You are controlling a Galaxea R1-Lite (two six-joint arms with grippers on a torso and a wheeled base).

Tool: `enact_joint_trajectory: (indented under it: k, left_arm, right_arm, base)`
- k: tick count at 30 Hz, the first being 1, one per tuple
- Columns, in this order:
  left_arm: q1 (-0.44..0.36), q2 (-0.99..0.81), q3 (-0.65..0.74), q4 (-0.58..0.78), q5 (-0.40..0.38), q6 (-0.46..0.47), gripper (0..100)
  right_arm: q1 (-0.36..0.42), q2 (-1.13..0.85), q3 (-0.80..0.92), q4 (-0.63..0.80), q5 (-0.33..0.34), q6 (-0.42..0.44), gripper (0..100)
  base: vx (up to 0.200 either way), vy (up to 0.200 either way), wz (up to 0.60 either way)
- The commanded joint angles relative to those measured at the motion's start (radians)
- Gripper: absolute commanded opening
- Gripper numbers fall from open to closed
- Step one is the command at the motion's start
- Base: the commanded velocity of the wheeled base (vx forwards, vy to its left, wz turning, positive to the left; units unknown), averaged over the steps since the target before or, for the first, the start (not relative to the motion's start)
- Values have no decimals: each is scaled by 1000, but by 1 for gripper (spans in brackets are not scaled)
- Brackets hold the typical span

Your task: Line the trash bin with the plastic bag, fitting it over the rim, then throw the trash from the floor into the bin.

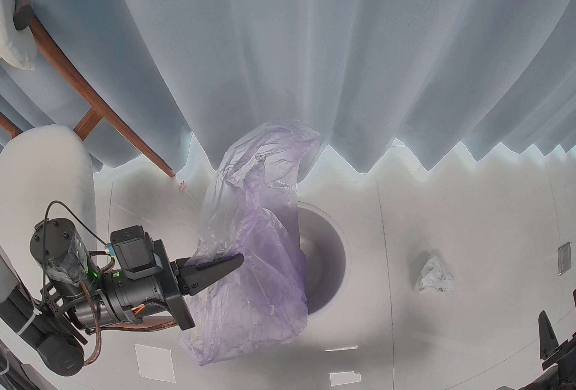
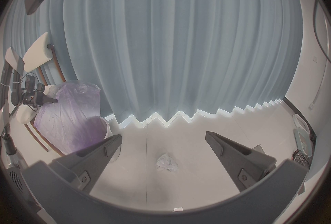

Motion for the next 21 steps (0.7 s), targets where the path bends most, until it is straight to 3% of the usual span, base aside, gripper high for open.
enact_joint_trajectory:
  k: [1, 21]
  left_arm:
    - [3, -48, -1, -1, -2, -1, 0]
    - [-17, -63, -33, 0, 1, -5, 0]
  right_arm:
    - [0, -18, 18, 0, 0, 1, 100]
    - [0, -18, 18, 0, 0, -1, 100]
  base:
    - [0, 0, 0]
    - [0, 0, 0]
